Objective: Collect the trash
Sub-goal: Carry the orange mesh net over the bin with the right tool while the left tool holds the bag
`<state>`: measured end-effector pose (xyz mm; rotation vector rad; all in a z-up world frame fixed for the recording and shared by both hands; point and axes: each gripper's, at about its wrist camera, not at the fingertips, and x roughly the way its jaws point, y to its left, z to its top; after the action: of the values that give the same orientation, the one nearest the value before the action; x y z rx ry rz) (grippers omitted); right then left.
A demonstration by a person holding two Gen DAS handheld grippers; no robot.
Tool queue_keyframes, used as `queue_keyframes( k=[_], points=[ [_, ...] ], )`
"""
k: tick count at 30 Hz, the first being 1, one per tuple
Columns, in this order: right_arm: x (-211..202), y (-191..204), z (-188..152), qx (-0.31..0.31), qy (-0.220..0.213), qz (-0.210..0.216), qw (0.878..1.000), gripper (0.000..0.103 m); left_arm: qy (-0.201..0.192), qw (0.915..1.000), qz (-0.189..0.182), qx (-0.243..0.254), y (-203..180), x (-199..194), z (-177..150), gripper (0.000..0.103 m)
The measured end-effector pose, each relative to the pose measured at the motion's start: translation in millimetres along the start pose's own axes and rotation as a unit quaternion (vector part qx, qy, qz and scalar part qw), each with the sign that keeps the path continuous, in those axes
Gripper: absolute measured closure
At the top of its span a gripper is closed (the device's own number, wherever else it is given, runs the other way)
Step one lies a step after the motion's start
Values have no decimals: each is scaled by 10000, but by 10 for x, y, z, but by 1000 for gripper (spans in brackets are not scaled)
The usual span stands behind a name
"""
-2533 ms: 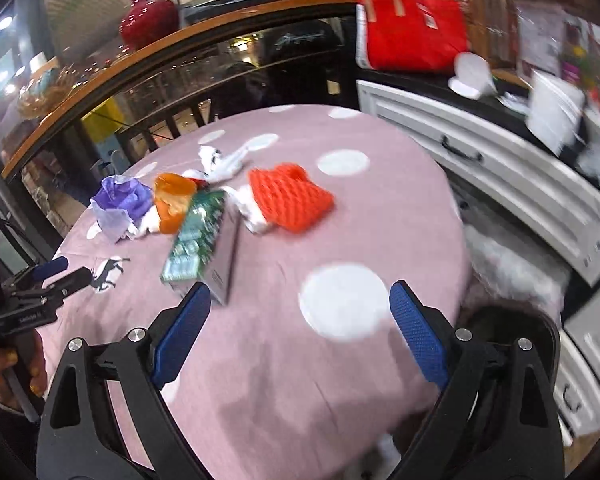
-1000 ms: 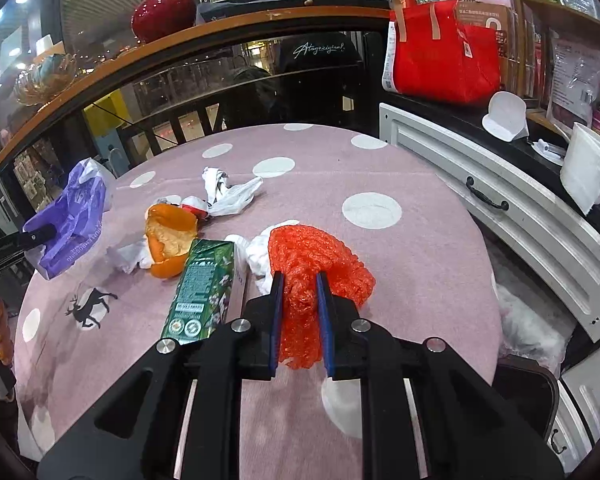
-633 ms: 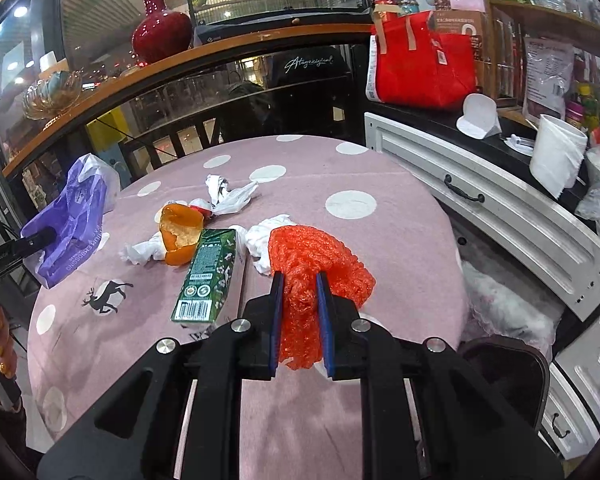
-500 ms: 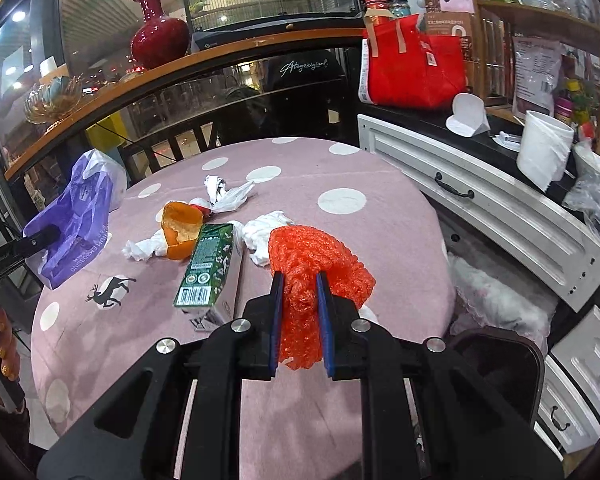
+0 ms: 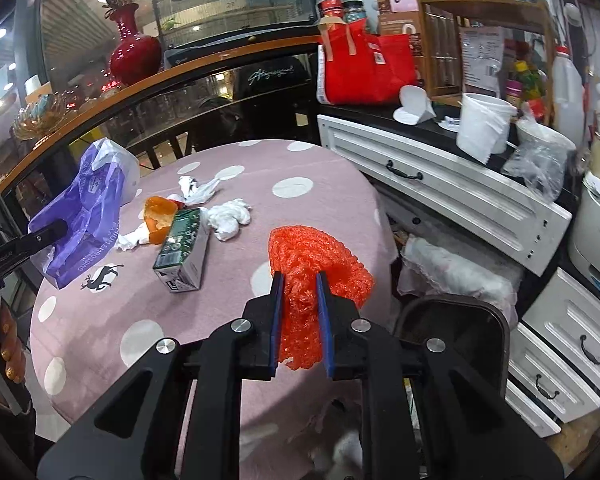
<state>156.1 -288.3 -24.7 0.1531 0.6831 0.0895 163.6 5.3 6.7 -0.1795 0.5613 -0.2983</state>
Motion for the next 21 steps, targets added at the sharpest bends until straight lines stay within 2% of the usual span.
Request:
queue_keyframes(
  k=[11, 14, 21],
  points=[
    [-88, -566, -316, 598, 210, -490, 9968, 86, 105, 9986, -465, 237, -471, 58, -125, 87],
    [-15, -730, -399, 739, 382, -642, 9945, 86, 162, 9977, -573, 327, -592, 92, -156, 87],
    [420, -1129, -691, 1124, 1120, -930, 9829, 86, 283, 9951, -783, 529, -856, 186, -206, 87]
  ],
)
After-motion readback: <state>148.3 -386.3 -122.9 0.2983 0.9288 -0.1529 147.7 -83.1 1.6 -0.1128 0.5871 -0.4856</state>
